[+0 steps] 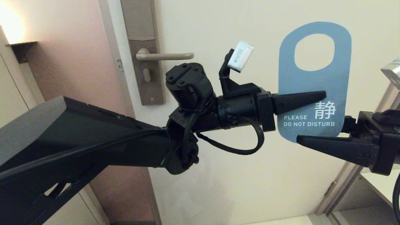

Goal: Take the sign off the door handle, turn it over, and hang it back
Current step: Hand it to the other hand

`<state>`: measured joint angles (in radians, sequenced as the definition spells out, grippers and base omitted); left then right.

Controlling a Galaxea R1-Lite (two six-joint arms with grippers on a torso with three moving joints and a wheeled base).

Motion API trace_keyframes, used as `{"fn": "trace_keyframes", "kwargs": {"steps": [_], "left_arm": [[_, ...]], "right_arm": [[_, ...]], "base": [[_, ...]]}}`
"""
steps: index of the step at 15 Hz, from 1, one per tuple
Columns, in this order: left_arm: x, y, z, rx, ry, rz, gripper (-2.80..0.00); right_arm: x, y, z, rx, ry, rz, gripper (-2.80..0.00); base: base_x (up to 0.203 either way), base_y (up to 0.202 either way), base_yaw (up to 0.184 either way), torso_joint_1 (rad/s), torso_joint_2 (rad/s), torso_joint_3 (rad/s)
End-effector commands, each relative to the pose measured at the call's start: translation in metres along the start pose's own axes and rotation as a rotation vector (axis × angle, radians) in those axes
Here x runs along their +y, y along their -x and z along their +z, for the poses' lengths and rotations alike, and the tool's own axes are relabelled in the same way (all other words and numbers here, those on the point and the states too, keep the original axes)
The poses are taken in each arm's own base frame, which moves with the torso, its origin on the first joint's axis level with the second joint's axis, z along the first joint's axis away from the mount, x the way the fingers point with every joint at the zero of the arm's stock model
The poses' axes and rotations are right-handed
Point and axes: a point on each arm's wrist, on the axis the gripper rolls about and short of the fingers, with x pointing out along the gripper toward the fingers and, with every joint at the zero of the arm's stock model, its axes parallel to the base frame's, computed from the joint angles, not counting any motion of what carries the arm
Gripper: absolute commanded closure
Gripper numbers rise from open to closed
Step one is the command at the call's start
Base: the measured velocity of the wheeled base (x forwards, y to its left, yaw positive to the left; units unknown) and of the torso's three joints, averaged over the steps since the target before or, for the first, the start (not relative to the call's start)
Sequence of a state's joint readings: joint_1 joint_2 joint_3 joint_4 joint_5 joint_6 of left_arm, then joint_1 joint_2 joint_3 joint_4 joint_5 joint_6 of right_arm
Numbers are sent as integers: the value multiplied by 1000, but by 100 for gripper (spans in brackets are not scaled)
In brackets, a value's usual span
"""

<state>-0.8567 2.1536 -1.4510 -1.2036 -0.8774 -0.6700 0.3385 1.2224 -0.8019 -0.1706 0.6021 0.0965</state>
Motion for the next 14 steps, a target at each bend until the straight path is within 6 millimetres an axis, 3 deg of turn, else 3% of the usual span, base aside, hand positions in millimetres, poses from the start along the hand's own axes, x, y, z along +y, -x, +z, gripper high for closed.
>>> {"fn": "trace_keyframes", "kwargs": {"steps": [1, 14], "left_arm": [[0, 1, 1, -1, -2, -4, 0], [0, 3, 1, 2, 0, -1, 0]], "right_arm": [[-2, -2, -1, 8, -6, 1, 0], [-2, -3, 1, 5, -1, 4, 0]], "base": [[0, 0, 0, 0, 0, 0], [0, 0, 0, 0, 0, 0]]}}
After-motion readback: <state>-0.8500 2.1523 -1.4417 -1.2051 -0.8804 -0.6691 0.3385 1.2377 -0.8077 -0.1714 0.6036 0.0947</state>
